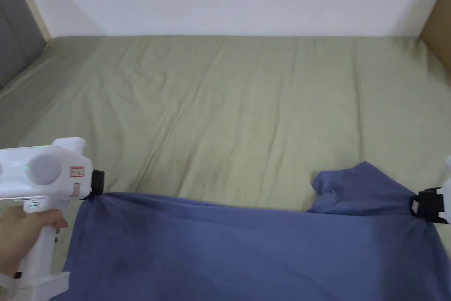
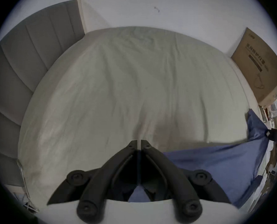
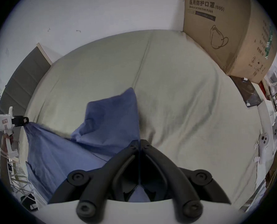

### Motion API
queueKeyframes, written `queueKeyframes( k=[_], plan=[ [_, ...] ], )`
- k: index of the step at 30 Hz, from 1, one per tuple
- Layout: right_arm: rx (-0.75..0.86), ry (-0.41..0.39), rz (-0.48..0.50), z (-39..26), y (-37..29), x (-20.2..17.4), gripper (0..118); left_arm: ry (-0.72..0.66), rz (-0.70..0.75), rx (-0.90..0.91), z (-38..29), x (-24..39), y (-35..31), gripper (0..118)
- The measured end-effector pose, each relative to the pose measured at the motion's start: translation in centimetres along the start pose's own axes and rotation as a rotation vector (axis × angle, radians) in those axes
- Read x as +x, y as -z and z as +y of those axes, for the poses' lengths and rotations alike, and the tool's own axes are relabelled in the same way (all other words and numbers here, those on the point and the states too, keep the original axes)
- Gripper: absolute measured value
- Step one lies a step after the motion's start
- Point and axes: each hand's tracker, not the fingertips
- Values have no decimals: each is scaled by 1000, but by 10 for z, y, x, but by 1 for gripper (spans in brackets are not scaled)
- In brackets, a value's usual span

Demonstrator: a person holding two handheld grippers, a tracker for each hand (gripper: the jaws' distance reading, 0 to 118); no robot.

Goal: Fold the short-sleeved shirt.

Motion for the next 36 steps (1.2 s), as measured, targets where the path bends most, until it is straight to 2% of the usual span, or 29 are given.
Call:
queueKeyframes(
  k=[7, 10, 14, 18, 23, 28, 29, 30, 31, 32, 33, 34, 36],
  plan=[
    [80, 0, 17, -28, -77, 2, 0, 38, -41, 103, -38, -5, -97, 1],
    [95, -36, 1, -60, -115, 3, 0, 36, -42, 121, -72, -17, -129, 1],
    [57, -40, 15, -121, -148, 11, 0, 21, -47, 121, -128, -36, -156, 1],
    [-14, -38, 25, -182, -156, 17, 0, -19, -53, 46, -186, -51, -158, 1],
    [-134, -6, 31, -246, -136, 24, 0, -1, 36, -61, -249, -53, -140, 1],
    [-140, 11, 17, -269, -123, 23, 0, -30, 22, -84, -268, -57, -129, 2],
    [-122, -8, 17, -269, -124, 20, 1, -40, 25, -84, -266, -58, -127, 5],
    [-106, -42, 8, -268, -129, 15, 16, -52, 32, -90, -265, -57, -129, 18],
    [-98, -83, -23, -268, -131, 11, 35, -52, 45, -87, -263, -54, -132, 41],
    [-110, -113, -59, -267, -133, 8, 47, -39, 55, -88, -262, -54, -135, 75],
    [-109, -124, -78, -265, -136, 5, 47, -26, 59, -82, -260, -53, -138, 111],
    [-97, -123, -79, -262, -140, 4, 48, -21, 56, -66, -258, -52, -143, 118],
    [-64, -109, -61, -253, -149, 0, 48, -36, 33, -13, -253, -50, -159, 114]
  ],
)
